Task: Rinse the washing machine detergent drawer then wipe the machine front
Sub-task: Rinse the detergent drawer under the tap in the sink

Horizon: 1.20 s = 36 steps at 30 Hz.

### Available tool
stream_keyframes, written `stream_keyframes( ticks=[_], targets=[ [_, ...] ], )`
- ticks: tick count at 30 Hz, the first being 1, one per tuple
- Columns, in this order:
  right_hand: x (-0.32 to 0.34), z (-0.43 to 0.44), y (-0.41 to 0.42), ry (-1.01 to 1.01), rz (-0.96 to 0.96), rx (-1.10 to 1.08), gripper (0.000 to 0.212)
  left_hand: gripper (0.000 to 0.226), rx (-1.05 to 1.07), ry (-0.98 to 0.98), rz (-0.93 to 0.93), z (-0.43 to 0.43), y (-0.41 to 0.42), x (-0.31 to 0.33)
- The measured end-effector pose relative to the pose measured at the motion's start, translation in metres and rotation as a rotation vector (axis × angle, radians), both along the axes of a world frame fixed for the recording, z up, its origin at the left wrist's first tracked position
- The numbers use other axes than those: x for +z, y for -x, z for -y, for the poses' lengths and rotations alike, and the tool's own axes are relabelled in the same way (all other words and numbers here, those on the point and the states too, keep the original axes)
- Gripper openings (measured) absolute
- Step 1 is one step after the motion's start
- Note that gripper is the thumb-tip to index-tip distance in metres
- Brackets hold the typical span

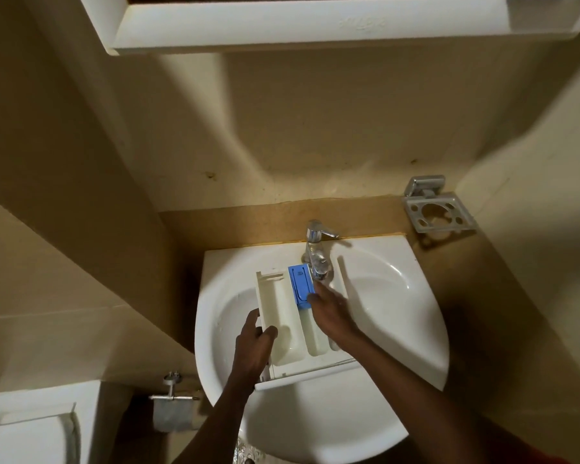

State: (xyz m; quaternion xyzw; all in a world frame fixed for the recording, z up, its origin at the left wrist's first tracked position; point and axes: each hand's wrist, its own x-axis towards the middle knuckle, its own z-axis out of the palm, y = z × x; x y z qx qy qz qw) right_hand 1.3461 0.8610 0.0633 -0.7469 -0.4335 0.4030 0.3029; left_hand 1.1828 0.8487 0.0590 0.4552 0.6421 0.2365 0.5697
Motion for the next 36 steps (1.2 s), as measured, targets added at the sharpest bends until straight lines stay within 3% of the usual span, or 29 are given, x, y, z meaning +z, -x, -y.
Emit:
stream_keyframes(
  ticks=[3,6,11,15,21,26,29,34,36],
  targets=[
    [0.008,0.019,-0.010,0.102,0.068,0.295,0.052,0.046,0.044,-0.024,-0.001,-0.001,0.001,-0.002],
    [0.011,0.041,-0.014,0.140,0.186,0.485,0.059,0.045,0.069,-0.047,0.004,-0.003,0.003,-0.003],
    [0.023,0.025,-0.026,0.270,0.219,0.504,0.011,0.047,0.051,-0.053,0.002,-0.004,0.002,-0.006],
    [0.013,0.022,-0.033,0.273,0.276,0.463,0.018,0.044,0.044,-0.081,-0.040,-0.004,0.001,-0.006],
    [0.001,0.043,-0.036,0.111,0.245,0.583,0.034,0.046,-0.008,-0.135,-0.101,-0.014,0.008,-0.001],
    [-0.008,0.054,-0.033,0.064,0.335,0.664,0.036,0.043,-0.079,-0.243,-0.171,-0.030,0.017,0.008],
    [-0.010,0.050,-0.030,-0.001,0.507,0.657,0.040,0.045,-0.146,-0.291,-0.228,-0.036,0.019,0.016],
    [-0.012,0.028,-0.032,-0.140,1.000,0.684,0.047,0.048,-0.236,-0.291,-0.279,-0.048,0.031,0.024],
    [-0.007,0.024,-0.041,-0.159,1.072,0.694,0.057,0.047,-0.245,-0.269,-0.290,-0.051,0.037,0.027]
  ],
)
